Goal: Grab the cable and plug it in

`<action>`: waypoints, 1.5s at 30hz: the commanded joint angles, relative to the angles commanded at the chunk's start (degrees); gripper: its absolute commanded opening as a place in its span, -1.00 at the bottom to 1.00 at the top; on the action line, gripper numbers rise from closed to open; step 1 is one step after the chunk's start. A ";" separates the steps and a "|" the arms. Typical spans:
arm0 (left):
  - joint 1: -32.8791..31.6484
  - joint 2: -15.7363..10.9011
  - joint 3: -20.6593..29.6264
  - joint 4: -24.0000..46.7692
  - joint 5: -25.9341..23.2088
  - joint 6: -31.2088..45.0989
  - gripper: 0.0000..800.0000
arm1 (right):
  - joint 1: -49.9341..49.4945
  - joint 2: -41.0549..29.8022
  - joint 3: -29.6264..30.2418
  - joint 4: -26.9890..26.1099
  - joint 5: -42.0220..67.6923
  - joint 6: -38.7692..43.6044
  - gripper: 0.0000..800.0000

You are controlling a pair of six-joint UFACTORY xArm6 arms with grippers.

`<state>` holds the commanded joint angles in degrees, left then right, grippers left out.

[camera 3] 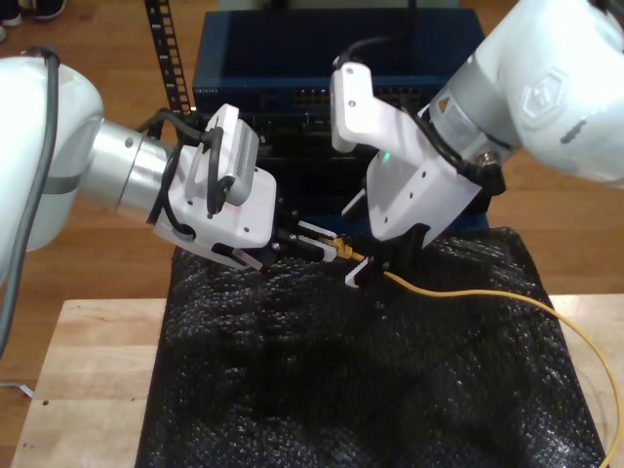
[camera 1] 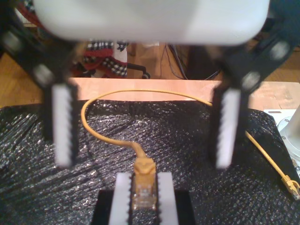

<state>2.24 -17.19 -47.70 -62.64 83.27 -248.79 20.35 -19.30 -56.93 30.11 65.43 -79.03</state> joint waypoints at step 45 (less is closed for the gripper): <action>15.91 11.34 -2.99 -10.81 31.03 -9.93 -0.99 | 2.64 -13.80 2.02 0.97 -8.88 -11.69 0.98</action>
<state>18.15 -5.85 -50.69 -73.45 114.31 -258.73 22.99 -33.10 -54.91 31.08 56.55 -90.73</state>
